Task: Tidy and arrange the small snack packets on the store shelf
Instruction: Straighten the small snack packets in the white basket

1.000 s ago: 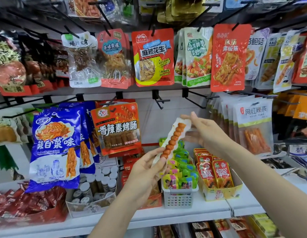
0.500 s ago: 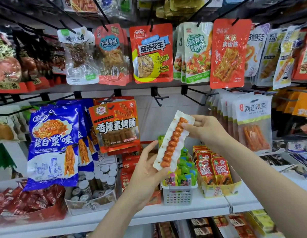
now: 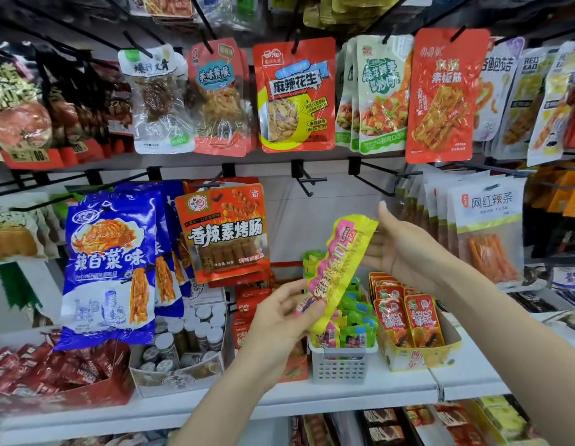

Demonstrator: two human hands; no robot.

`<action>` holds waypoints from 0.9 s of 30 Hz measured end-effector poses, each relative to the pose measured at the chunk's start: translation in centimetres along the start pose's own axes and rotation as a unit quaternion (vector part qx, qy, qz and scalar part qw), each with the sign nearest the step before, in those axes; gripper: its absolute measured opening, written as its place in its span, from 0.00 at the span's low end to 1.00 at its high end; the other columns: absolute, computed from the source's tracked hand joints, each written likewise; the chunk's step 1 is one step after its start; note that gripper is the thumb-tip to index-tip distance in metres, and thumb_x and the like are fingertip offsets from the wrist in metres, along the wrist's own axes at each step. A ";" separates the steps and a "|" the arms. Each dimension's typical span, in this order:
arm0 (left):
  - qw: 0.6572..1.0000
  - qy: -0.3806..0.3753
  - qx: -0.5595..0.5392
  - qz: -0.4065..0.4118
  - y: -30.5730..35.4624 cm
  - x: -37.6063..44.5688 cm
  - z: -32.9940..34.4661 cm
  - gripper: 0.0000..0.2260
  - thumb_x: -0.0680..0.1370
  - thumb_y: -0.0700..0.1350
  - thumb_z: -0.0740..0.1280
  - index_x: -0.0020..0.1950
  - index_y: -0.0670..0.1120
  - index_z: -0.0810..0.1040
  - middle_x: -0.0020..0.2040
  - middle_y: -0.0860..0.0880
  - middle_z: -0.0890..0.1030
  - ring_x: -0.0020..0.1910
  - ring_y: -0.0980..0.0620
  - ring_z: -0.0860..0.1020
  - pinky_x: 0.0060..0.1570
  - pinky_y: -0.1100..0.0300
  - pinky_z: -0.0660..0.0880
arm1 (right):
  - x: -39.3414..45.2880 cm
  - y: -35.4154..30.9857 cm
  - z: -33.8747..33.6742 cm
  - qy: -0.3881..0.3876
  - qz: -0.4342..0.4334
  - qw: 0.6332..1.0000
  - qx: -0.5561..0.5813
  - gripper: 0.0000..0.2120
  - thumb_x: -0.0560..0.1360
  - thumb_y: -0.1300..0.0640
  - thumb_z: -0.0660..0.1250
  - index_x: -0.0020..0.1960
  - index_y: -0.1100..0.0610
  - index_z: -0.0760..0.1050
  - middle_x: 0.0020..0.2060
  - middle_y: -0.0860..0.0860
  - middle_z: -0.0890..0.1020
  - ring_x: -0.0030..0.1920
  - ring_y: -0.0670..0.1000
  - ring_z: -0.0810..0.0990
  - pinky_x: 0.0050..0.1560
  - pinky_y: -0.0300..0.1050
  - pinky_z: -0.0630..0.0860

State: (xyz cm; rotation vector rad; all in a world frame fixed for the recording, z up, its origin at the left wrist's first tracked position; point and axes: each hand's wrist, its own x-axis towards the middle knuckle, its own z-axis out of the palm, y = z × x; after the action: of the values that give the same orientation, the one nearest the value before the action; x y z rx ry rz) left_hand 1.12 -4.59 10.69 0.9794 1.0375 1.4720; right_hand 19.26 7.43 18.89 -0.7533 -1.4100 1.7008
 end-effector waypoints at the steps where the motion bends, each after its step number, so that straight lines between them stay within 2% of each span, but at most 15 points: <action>1: 0.999 0.019 0.036 0.027 -0.3 0.0 -0.1 0.20 0.69 0.41 0.76 0.60 0.47 0.80 0.53 0.46 0.85 0.47 0.49 0.85 0.40 0.63 0.78 | -0.1 -0.1 0.0 0.001 0.006 1.000 -0.023 0.27 0.80 0.41 0.56 0.60 0.63 0.79 0.53 0.60 0.84 0.54 0.58 0.84 0.50 0.48 0.82; 2: 0.996 0.033 0.061 0.049 -0.6 0.0 -0.2 0.18 0.70 0.39 0.76 0.59 0.47 0.80 0.52 0.47 0.86 0.47 0.49 0.85 0.41 0.63 0.78 | -0.1 -0.2 0.1 -0.002 -0.001 0.998 -0.063 0.26 0.80 0.42 0.58 0.59 0.63 0.79 0.52 0.60 0.85 0.54 0.58 0.84 0.52 0.48 0.82; 4: 0.994 0.044 0.074 0.062 -1.0 0.0 -0.4 0.16 0.71 0.38 0.75 0.57 0.47 0.81 0.50 0.49 0.86 0.46 0.51 0.85 0.40 0.64 0.78 | -0.3 0.1 0.3 0.005 -0.037 0.991 -0.125 0.18 0.80 0.51 0.63 0.60 0.64 0.79 0.51 0.61 0.84 0.54 0.59 0.83 0.52 0.48 0.82; 6: 0.998 0.038 0.039 0.022 -1.1 0.0 -0.6 0.14 0.72 0.41 0.75 0.57 0.45 0.81 0.50 0.48 0.86 0.45 0.53 0.84 0.39 0.65 0.78 | -0.2 0.1 0.3 0.038 -0.064 0.988 -0.136 0.13 0.79 0.58 0.65 0.59 0.63 0.79 0.52 0.64 0.84 0.52 0.60 0.83 0.50 0.49 0.83; 9: 0.998 -0.006 -0.043 -0.042 -1.1 0.1 -1.4 0.14 0.70 0.42 0.72 0.54 0.39 0.81 0.49 0.42 0.86 0.46 0.49 0.85 0.43 0.61 0.80 | -0.3 -0.1 0.0 0.063 -0.076 0.983 -0.156 0.12 0.79 0.60 0.65 0.61 0.61 0.79 0.51 0.64 0.84 0.50 0.59 0.83 0.52 0.53 0.82; 12: 0.998 -0.004 -0.040 -0.054 -1.2 0.3 -2.2 0.10 0.70 0.40 0.72 0.47 0.36 0.79 0.45 0.40 0.85 0.44 0.47 0.85 0.42 0.60 0.81 | -0.2 0.2 -0.3 0.083 -0.083 0.972 -0.206 0.11 0.77 0.59 0.67 0.58 0.60 0.81 0.48 0.61 0.85 0.50 0.58 0.85 0.52 0.53 0.82; 15: 0.998 0.054 0.006 -0.033 -1.7 0.6 -2.5 0.08 0.73 0.38 0.72 0.40 0.37 0.74 0.35 0.42 0.83 0.39 0.47 0.85 0.37 0.63 0.80 | 0.0 0.2 -0.5 0.086 -0.088 0.962 -0.244 0.11 0.76 0.59 0.70 0.57 0.61 0.82 0.43 0.57 0.87 0.45 0.54 0.86 0.43 0.43 0.83; 18: 0.987 0.135 0.092 0.011 -2.4 1.8 -3.2 0.12 0.76 0.37 0.72 0.36 0.38 0.72 0.31 0.41 0.76 0.40 0.41 0.84 0.27 0.69 0.74 | 0.1 -0.2 -0.7 0.070 -0.095 0.946 -0.302 0.08 0.72 0.60 0.74 0.50 0.61 0.83 0.38 0.55 0.87 0.38 0.48 0.86 0.35 0.35 0.79; 21: 0.975 0.166 0.144 0.040 -2.8 4.2 -3.5 0.12 0.77 0.38 0.71 0.38 0.35 0.72 0.34 0.39 0.76 0.40 0.44 0.84 0.34 0.65 0.78 | 0.6 -0.1 -0.7 0.112 -0.155 0.910 -0.368 0.05 0.68 0.60 0.77 0.43 0.58 0.83 0.33 0.51 0.85 0.32 0.44 0.84 0.32 0.31 0.77; 24: 0.968 0.170 0.176 0.053 -3.1 6.9 -3.5 0.08 0.78 0.38 0.69 0.40 0.40 0.77 0.35 0.45 0.80 0.35 0.52 0.79 0.35 0.66 0.76 | 1.1 0.9 -1.1 0.166 -0.205 0.881 -0.393 0.06 0.69 0.59 0.77 0.44 0.60 0.84 0.34 0.50 0.85 0.32 0.41 0.84 0.32 0.30 0.77; 27: 0.932 0.178 0.310 0.061 -4.4 8.5 -4.0 0.04 0.80 0.40 0.67 0.47 0.46 0.81 0.44 0.52 0.83 0.44 0.54 0.80 0.45 0.64 0.76 | 1.4 1.4 -2.8 0.222 -0.230 0.859 -0.400 0.06 0.70 0.58 0.76 0.46 0.58 0.84 0.37 0.50 0.85 0.38 0.46 0.85 0.41 0.42 0.83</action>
State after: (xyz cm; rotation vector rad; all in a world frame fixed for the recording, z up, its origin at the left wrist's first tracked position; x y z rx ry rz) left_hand -2.50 3.83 5.72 1.2518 1.8065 1.4817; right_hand 20.59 9.90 17.05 -1.0489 -1.7592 0.4777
